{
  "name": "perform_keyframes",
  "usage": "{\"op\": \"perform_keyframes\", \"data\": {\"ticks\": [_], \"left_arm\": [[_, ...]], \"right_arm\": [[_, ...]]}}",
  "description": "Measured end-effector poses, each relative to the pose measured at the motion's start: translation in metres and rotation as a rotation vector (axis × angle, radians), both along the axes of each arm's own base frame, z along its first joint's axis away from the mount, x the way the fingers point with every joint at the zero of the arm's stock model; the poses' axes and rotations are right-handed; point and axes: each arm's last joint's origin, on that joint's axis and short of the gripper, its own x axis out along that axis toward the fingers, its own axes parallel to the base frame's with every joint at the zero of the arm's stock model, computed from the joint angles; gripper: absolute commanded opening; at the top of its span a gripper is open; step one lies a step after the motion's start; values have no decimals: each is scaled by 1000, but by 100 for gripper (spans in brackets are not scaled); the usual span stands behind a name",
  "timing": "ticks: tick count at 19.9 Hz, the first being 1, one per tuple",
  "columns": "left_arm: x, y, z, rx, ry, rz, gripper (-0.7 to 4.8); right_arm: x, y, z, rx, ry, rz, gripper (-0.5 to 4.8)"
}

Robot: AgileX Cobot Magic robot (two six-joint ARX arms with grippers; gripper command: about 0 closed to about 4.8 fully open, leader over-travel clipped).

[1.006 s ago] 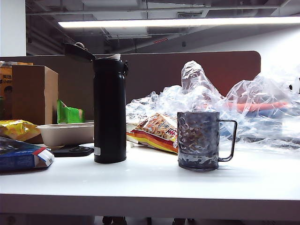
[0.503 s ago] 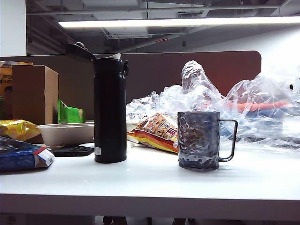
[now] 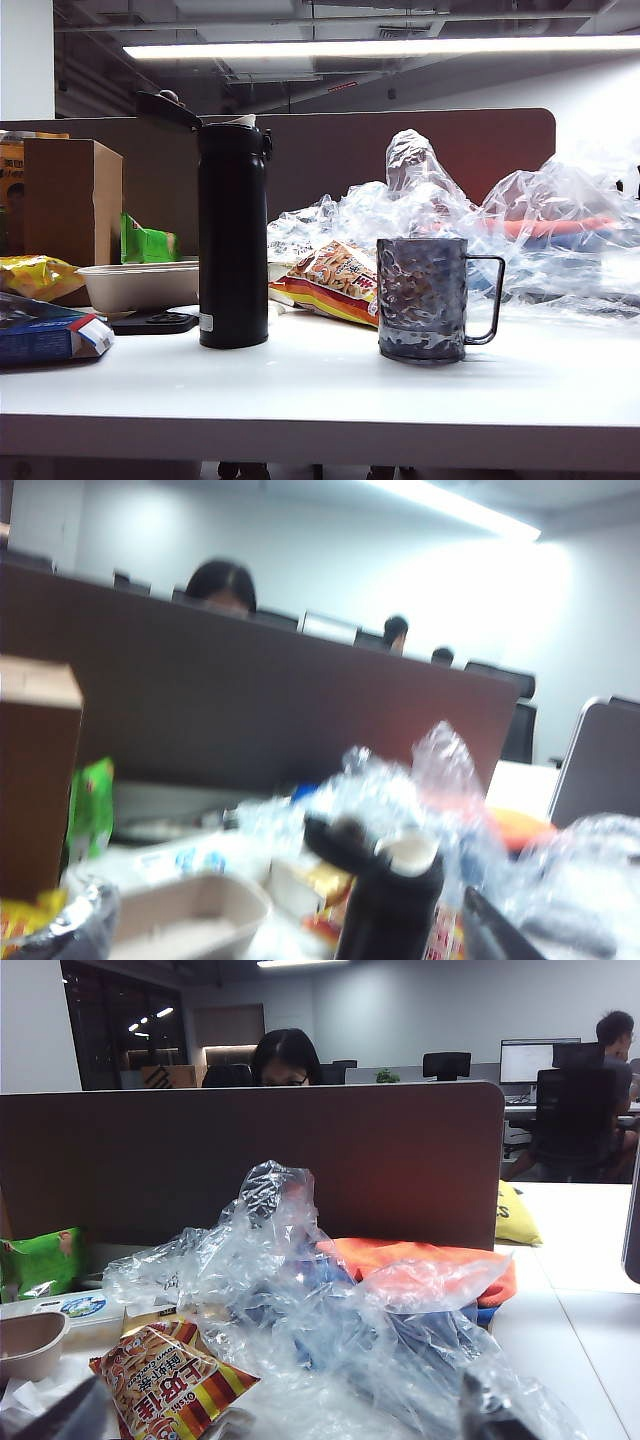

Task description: Pick up the black thermos, pour some water into the cup, then place the black thermos back on the table.

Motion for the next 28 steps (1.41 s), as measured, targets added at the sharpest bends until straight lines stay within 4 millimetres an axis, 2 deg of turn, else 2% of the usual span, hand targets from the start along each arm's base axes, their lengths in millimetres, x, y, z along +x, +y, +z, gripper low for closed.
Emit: {"op": "perform_keyframes", "data": {"ticks": [4, 6, 7, 10, 11, 13, 16, 21, 24, 28], "left_arm": [[5, 0, 21, 1, -36, 3, 479], [17, 1, 34, 1, -34, 2, 479], [28, 1, 40, 2, -5, -3, 479], [53, -3, 40, 0, 103, -76, 479], [62, -9, 37, -15, 147, -134, 479], [74, -23, 26, -23, 244, -229, 479], [81, -47, 16, 31, 298, -305, 479], [90, -90, -12, 301, 348, -321, 479], [100, -97, -26, 340, 402, -309, 479], [119, -105, -43, 345, 422, -229, 479]], "right_arm": [[3, 0, 11, -15, 31, 11, 479], [6, 0, 29, -20, 21, 6, 479], [13, -1, 44, -23, 25, 5, 479], [29, 0, 62, -39, 60, 77, 479], [37, 1, 66, -60, 67, 151, 479], [46, 3, 65, -72, 82, 242, 479], [55, 10, 60, -64, 144, 351, 479], [72, 34, 43, -62, 271, 425, 479], [85, 53, 31, -84, 361, 447, 479], [100, 80, 23, -116, 383, 479, 479]]}}
